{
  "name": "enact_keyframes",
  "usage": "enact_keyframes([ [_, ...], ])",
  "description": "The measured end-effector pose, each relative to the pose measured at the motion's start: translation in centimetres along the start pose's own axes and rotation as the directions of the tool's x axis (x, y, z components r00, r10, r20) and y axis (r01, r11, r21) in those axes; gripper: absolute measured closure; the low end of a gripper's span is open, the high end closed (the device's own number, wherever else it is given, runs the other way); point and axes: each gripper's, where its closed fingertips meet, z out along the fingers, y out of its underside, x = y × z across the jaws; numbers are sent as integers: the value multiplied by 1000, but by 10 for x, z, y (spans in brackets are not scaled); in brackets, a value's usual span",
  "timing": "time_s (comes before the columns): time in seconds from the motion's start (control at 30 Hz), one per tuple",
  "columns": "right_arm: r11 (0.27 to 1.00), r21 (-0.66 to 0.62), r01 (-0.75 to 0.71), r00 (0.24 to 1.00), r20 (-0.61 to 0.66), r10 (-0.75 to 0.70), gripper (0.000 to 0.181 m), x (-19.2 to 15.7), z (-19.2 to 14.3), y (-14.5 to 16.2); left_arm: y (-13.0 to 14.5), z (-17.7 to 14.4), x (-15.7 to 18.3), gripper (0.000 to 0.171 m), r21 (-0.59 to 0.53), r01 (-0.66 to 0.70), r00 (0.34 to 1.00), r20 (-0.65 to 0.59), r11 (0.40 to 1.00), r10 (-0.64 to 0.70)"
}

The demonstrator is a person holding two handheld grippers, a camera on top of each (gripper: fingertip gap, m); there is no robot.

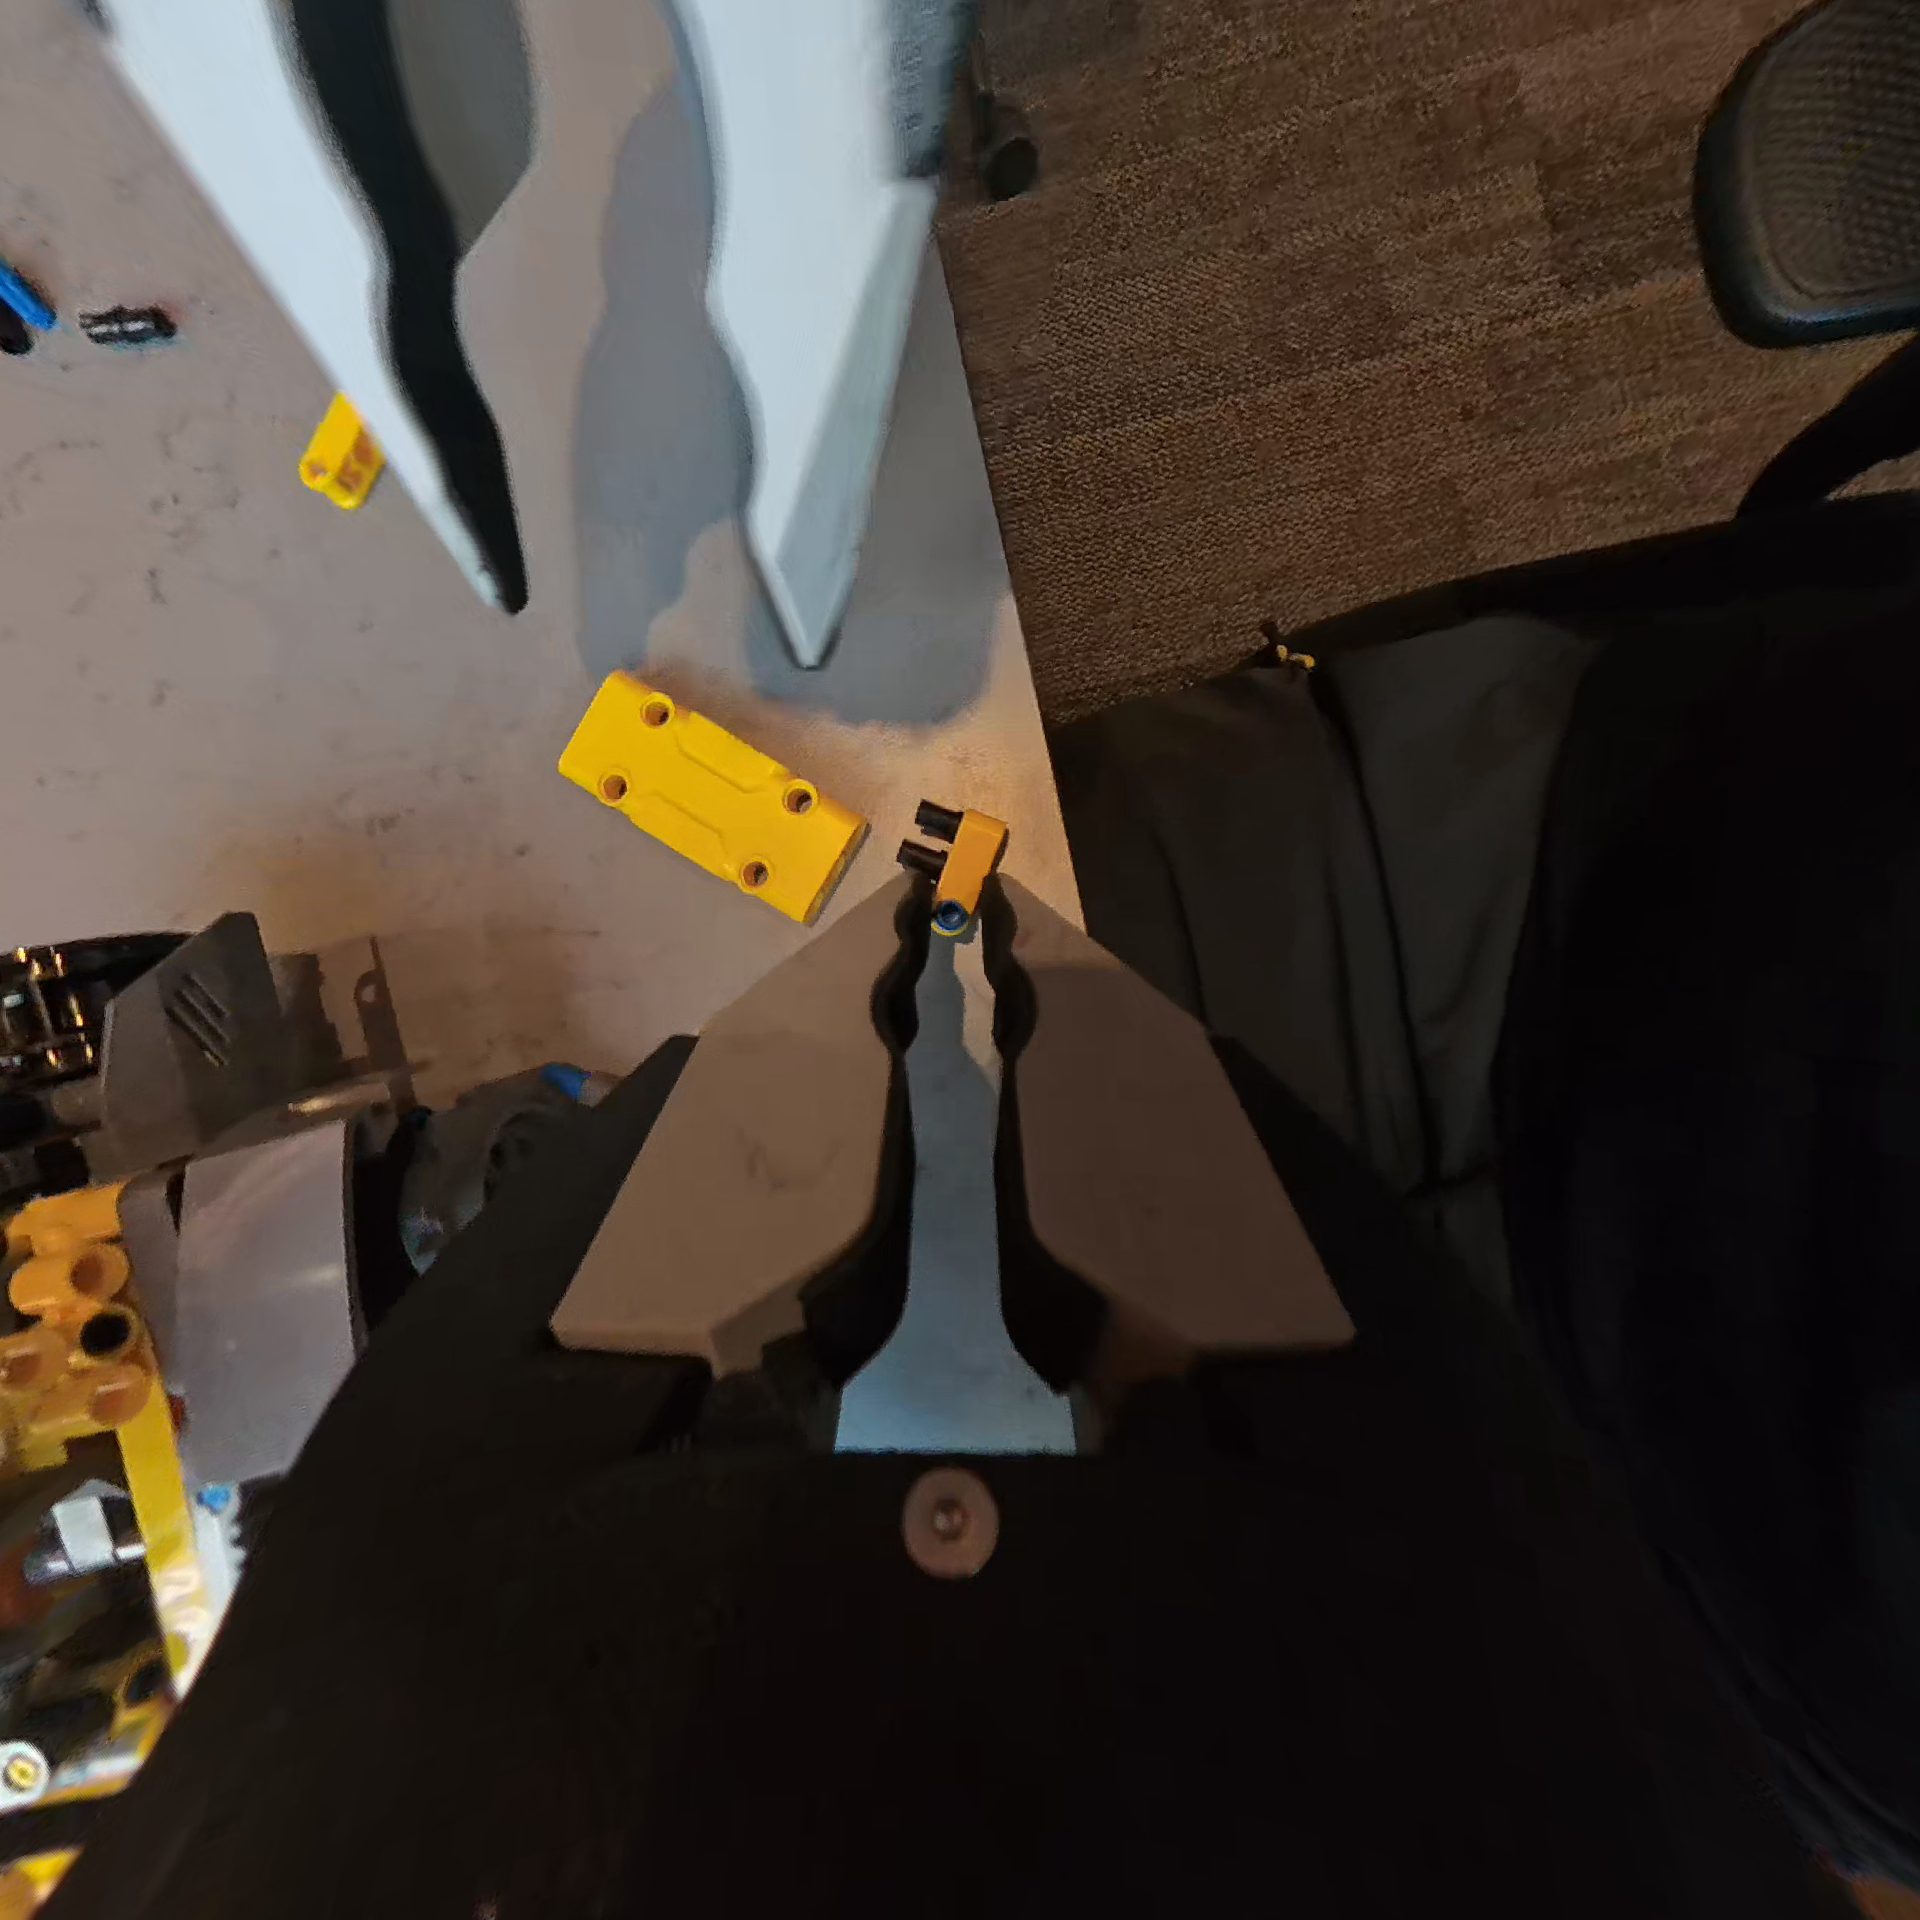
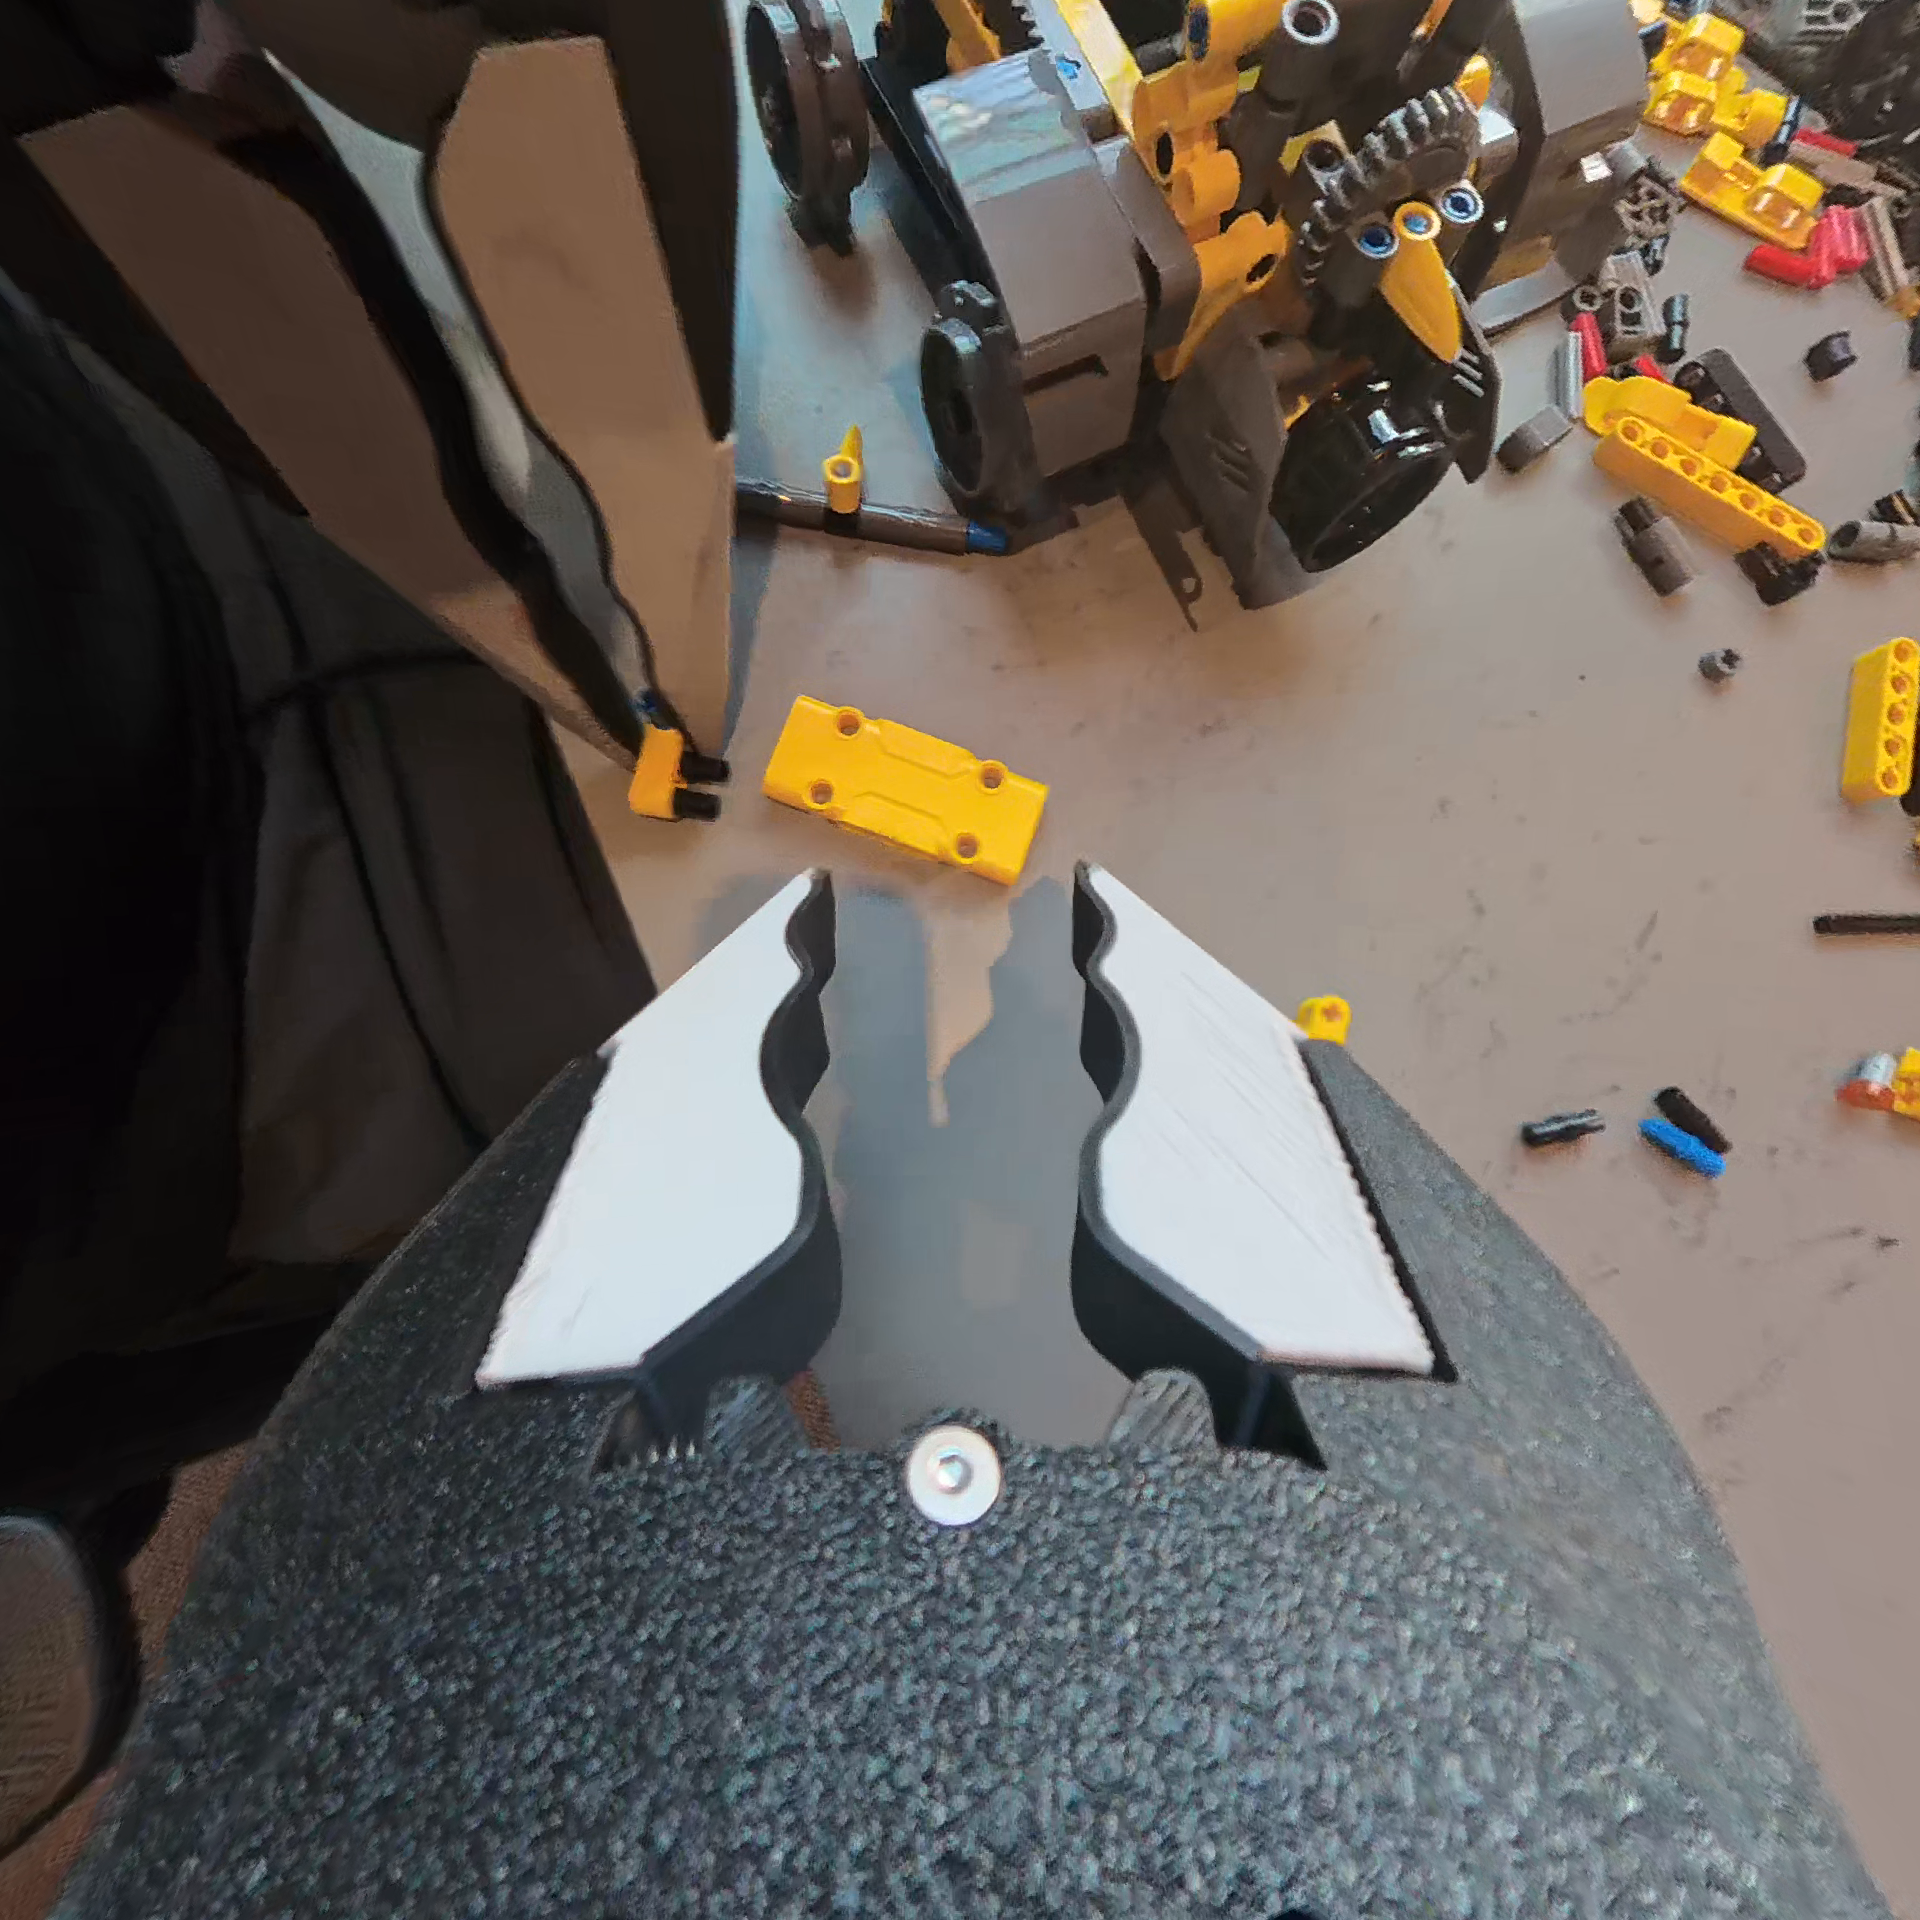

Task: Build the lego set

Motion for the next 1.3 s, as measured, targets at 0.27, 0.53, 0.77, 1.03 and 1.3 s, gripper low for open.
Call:
enact_keyframes([
  [0.27,984,169,-54,997,-46,63,154,-48,4,-10,2,-3,0,165,135,70,994,73,988,-81],
  [0.53,967,185,-172,984,-16,178,130,-22,-1,-14,13,-10,-1,165,111,-36,993,112,993,24],
  [0.77,993,80,-91,994,60,87,117,0,7,-8,23,-16,-8,164,69,-60,992,113,996,52],
  [1.03,995,-4,-104,982,161,103,115,5,28,-8,30,-21,-16,157,76,-67,986,160,995,54],
  [1.3,975,84,-204,974,117,194,126,-3,21,0,28,-45,-16,125,200,68,973,202,977,-109],
])
